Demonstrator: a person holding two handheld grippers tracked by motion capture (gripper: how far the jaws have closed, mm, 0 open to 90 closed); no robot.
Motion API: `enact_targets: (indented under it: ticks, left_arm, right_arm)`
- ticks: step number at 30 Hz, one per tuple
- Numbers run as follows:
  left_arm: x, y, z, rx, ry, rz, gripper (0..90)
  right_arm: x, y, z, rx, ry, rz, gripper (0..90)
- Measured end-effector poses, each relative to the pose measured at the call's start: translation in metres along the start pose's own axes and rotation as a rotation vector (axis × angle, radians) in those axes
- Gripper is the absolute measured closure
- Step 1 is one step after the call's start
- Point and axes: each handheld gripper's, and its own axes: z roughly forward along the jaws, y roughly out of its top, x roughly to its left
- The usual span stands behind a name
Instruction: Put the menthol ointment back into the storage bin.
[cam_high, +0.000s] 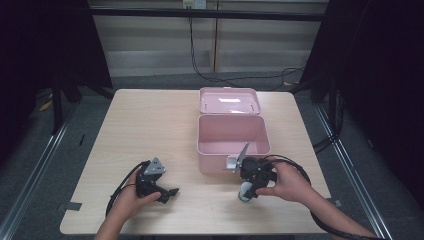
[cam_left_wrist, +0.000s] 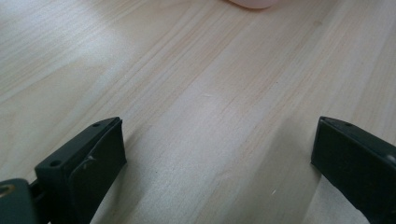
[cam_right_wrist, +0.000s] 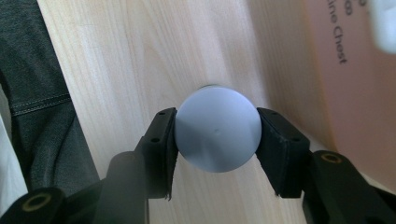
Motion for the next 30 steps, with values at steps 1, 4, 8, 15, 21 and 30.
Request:
enact_targets:
  ticks: [1,4,8,15,21,30]
  left_arm:
    - [0.0,0.0,0.0,0.0,0.0,0.0,2.3]
    - [0.0,0.0,0.0,0.0,0.0,0.0,2.3]
    - [0.0,0.0,0.0,0.0,0.0,0.0,2.4]
    - [0.0,0.0,0.0,-0.001,0.0,0.0,2.3]
    - [0.0,0.0,0.0,0.0,0.0,0.0,2.3]
    - [0.0,0.0,0.0,0.0,0.0,0.0,2.4]
  right_arm:
    - [-0.001,0.0,-0.004,-0.001,-0.003,0.008,50.5]
    - [-0.002,-0.001,-0.007,0.001,0.003,0.01,50.5]
    - [-0.002,-0.002,-0.015,0.012,0.002,0.016,50.5]
    - [-0.004,-0.003,-0.035,-0.007,0.004,0.015,50.5]
    - [-0.006,-0.004,-0.052,-0.022,-0.004,0.024,50.5]
    - [-0.011,-0.002,-0.081,-0.048,-0.006,0.04,50.6]
